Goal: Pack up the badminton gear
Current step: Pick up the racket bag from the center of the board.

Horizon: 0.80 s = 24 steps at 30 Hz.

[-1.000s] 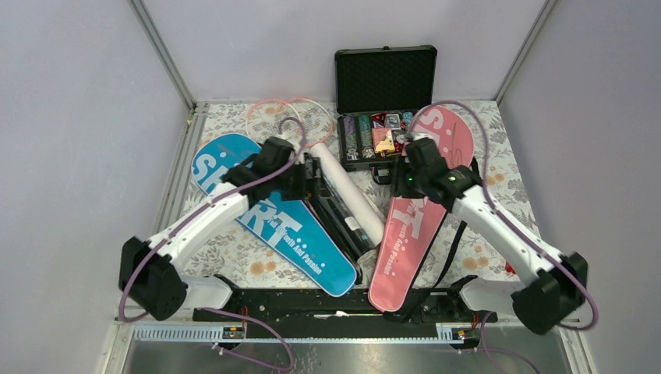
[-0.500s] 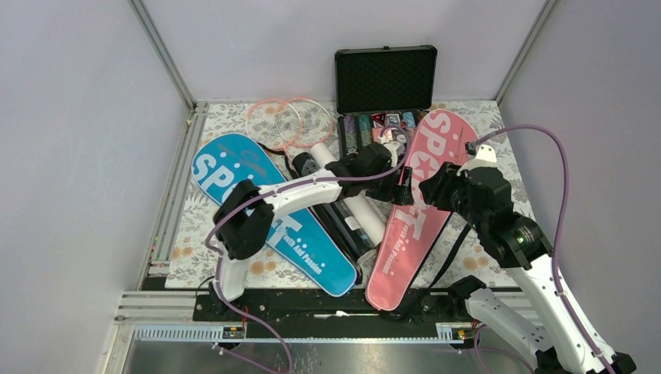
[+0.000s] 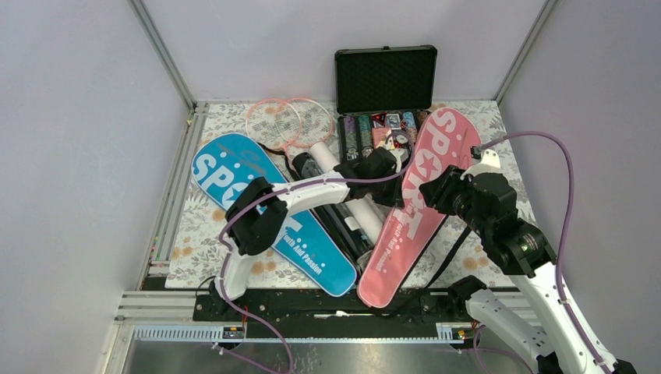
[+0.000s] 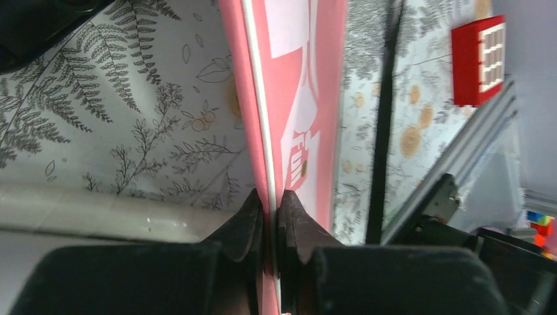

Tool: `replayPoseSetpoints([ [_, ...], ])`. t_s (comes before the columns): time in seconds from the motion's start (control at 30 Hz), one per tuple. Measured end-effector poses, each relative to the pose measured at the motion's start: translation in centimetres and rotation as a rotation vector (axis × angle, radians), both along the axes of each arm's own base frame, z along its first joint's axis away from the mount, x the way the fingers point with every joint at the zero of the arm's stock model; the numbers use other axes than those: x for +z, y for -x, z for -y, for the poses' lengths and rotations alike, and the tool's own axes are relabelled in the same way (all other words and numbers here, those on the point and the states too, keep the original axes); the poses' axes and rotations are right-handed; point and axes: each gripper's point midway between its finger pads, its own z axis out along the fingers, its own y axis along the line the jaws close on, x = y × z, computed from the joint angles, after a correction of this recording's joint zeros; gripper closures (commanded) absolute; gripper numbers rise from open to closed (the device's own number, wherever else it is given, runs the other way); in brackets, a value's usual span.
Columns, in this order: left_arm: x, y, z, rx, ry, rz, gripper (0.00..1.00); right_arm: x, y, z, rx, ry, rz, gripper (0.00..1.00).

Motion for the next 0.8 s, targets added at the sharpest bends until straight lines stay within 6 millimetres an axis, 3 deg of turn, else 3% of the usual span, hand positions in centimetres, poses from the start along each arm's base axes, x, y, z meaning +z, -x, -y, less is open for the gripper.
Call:
replayPoseSetpoints([
  [0.1,3.2,0.5,-0.6,0.004,0.045,0.027,1.0,0.4,0.2,0.1,-0.003,-0.012,0.011,0.59],
  [0.23,10.4,1.6,-2.9,0.03,0.156,0.094,1.0,1.5,0.4,0.2,-0.005,-0.031,0.038,0.61],
  [0.33,17.8,1.5,-6.0,0.097,0.293,0.174,1.0,2.0,0.4,0.2,-0.006,-0.039,0.047,0.61],
  [0.4,22.2,0.8,-9.4,0.176,0.386,0.238,1.0,1.9,0.3,0.1,-0.005,-0.035,0.041,0.61],
  [0.47,24.8,-0.1,-13.2,0.265,0.44,0.296,1.0,1.4,0.0,-0.3,0.005,-0.029,0.019,0.61],
  [0.6,26.4,-2.6,-22.5,0.507,0.448,0.394,1.0,0.0,-1.1,-1.9,0.058,-0.015,-0.048,0.61],
  [0.8,24.1,-3.8,-35.8,0.869,0.31,0.435,1.0,-1.7,-3.2,-6.3,0.179,-0.008,-0.14,0.6],
])
